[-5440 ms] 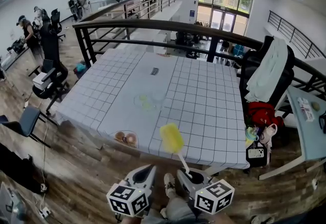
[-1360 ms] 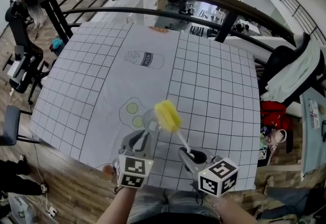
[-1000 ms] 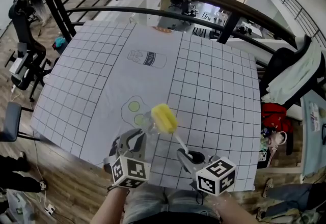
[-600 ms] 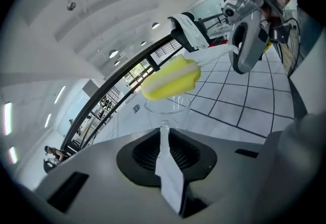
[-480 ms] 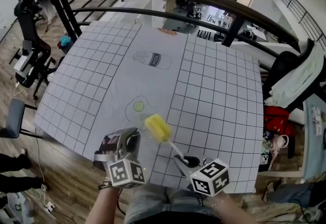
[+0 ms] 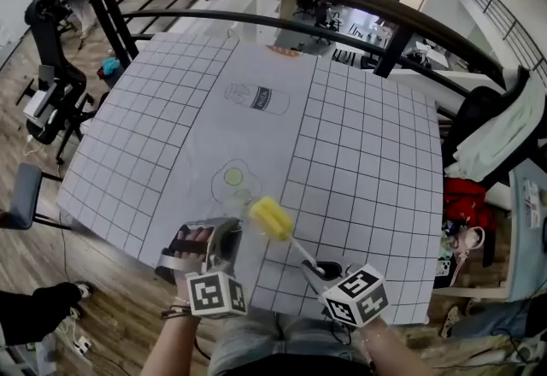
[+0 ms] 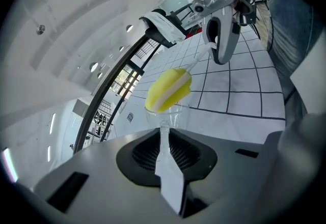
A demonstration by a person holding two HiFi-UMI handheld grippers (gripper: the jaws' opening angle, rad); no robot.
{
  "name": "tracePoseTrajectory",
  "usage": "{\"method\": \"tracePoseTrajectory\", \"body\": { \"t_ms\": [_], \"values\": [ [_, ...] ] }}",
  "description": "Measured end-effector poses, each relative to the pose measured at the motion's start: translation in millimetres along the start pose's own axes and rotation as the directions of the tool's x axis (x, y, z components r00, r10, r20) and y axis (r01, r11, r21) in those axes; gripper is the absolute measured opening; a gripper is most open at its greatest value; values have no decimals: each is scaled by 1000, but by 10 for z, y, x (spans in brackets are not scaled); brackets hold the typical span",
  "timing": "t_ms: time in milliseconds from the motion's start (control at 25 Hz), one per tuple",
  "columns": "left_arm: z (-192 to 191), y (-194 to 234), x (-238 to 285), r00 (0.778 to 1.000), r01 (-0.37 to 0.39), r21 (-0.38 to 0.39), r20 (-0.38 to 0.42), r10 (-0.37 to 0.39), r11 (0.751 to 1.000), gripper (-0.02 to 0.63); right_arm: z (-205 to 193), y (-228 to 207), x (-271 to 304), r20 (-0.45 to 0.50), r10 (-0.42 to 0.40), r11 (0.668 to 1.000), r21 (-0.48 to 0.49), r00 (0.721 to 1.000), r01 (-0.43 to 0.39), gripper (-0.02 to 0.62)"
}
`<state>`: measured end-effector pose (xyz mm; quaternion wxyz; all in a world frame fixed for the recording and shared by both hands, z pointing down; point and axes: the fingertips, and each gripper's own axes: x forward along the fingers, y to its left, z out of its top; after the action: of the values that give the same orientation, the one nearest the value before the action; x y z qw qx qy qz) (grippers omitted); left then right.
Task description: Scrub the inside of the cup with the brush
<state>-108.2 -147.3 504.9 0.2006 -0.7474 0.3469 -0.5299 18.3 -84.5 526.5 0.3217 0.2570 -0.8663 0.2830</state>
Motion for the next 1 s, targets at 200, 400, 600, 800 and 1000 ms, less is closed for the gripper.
{"method": "tracePoseTrajectory", "body": {
  "t_ms": [200,400,600,800,1000],
  "values": [
    [32,-39,30,1000,22,61,15,-23,998,60,-69,-91,8,-48,-31,997,-72,998,28,2],
    [95,-161,17,997,72,63,25,-74,995,61,-128,-167,88,-126,-62,979,-202,990,36,0],
    [120,-229,33,995,97,96,28,-100,991,66,-38,-258,135,-184,-97,936,-352,978,26,0],
    [148,-282,48,994,105,114,26,-108,988,71,25,-336,152,-196,-202,841,-538,960,67,0],
    [177,-347,69,992,121,127,26,-125,985,77,132,-433,167,-149,-326,684,-719,933,124,0]
  ]
}}
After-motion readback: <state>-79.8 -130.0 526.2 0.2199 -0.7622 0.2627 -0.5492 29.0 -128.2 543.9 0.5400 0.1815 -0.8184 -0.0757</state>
